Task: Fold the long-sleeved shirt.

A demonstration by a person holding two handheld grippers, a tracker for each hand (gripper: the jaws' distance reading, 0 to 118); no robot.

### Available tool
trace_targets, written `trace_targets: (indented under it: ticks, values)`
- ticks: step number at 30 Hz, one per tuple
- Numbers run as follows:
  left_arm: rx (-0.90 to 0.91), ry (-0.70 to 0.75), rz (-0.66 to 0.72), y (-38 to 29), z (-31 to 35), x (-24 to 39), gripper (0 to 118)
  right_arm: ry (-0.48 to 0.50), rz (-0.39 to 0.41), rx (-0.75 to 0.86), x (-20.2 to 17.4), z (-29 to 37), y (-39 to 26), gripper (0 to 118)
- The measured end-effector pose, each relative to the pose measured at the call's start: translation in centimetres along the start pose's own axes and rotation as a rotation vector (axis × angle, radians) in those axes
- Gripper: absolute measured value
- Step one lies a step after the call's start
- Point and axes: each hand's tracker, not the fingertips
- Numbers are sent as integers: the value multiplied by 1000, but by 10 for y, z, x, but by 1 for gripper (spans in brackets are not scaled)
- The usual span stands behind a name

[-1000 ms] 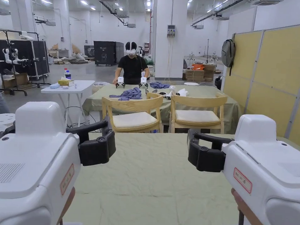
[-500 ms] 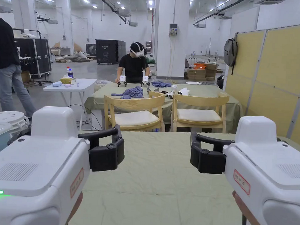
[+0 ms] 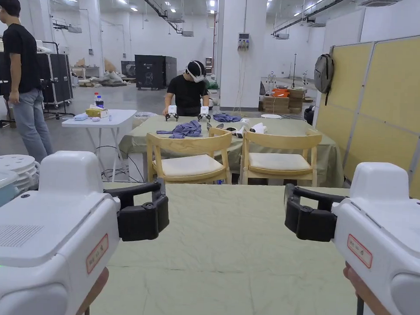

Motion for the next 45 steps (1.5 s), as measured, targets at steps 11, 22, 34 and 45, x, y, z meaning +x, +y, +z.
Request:
trace_targets:
  ticks: [11,22,34,45]
  values:
    - [12,33,-40,0,0,6,118,2,23,-2,-6,0,0,118]
    - [18,37,-59,0,3,9,118,-20,20,-12,-15,-2,-2,118]
    - [32,39,-59,3,7,8,118,-120,34,-75,-27,-5,-5,118]
    - [25,43,-63,2,5,8,118,-101,-11,-63,-19,-6,1,118]
